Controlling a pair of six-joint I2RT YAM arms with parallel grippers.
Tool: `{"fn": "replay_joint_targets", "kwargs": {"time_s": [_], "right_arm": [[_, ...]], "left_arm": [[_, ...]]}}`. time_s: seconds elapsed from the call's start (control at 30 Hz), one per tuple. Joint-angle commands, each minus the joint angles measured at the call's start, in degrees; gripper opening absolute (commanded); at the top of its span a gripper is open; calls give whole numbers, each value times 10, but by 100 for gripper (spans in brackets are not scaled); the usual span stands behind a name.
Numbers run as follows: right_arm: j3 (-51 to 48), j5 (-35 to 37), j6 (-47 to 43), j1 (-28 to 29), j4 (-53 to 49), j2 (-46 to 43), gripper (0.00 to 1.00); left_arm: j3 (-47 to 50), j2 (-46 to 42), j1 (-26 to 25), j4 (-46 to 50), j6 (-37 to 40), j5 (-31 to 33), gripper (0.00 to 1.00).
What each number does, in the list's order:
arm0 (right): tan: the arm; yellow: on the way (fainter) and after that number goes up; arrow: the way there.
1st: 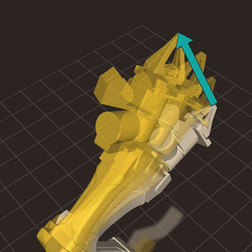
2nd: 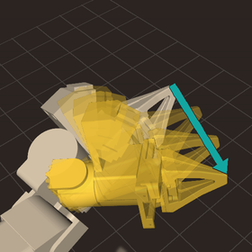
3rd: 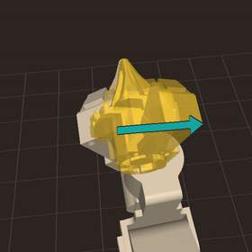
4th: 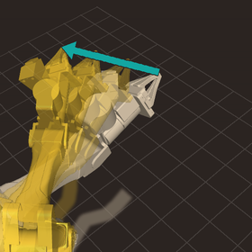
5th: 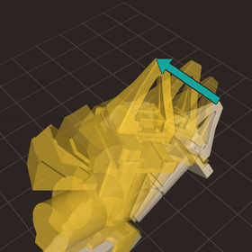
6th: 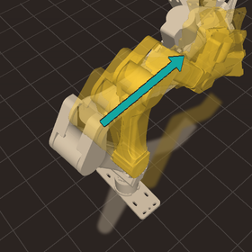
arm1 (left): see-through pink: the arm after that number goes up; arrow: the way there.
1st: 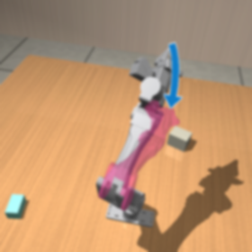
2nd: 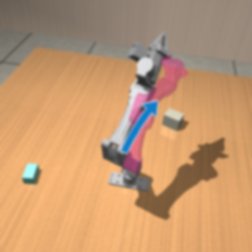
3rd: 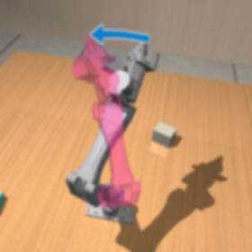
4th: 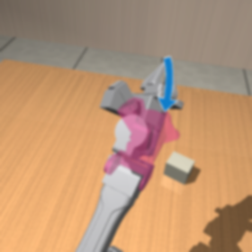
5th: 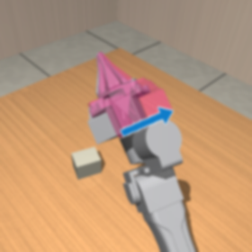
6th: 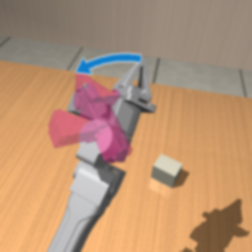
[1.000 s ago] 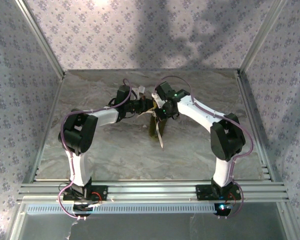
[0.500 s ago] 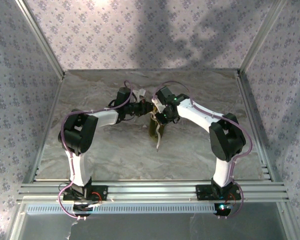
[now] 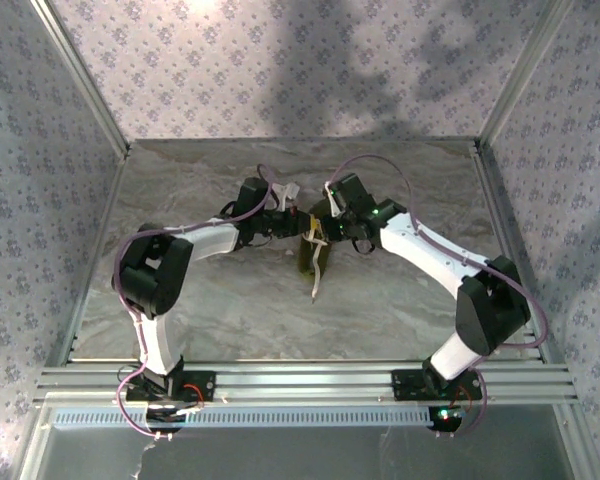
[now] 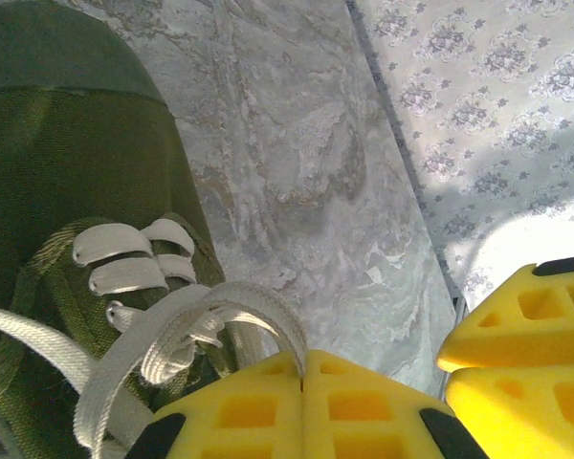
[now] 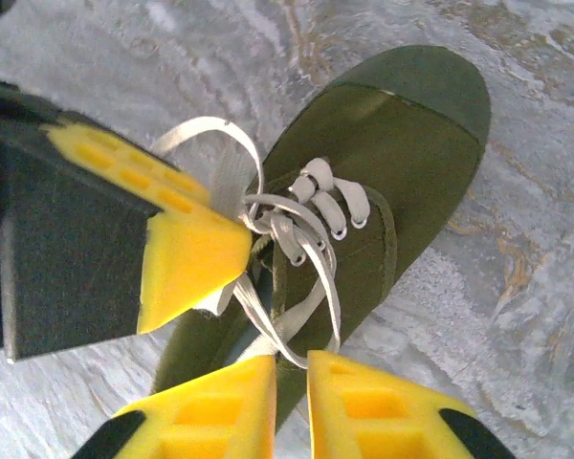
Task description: Tie the shoes
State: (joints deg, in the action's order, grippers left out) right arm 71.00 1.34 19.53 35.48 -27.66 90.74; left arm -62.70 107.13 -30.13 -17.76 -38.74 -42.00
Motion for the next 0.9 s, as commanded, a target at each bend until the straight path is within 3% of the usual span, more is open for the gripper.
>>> {"fn": "replay_joint_targets", "kwargs": {"time_s": [0.0, 0.23, 0.53, 0.87], "right_arm": [[-13, 35, 141, 9, 24, -3, 16], [4, 20, 211, -7, 9, 38, 14], [10, -13, 218, -14, 14, 66, 21], [15, -30, 218, -19, 22, 89, 22]], "left_arm": [[8, -18, -2, -9, 10, 6, 0], [12, -17, -5, -13, 8, 6, 0], [13, -16, -6, -17, 8, 5, 0], [15, -17, -6, -18, 8, 4, 0]]}}
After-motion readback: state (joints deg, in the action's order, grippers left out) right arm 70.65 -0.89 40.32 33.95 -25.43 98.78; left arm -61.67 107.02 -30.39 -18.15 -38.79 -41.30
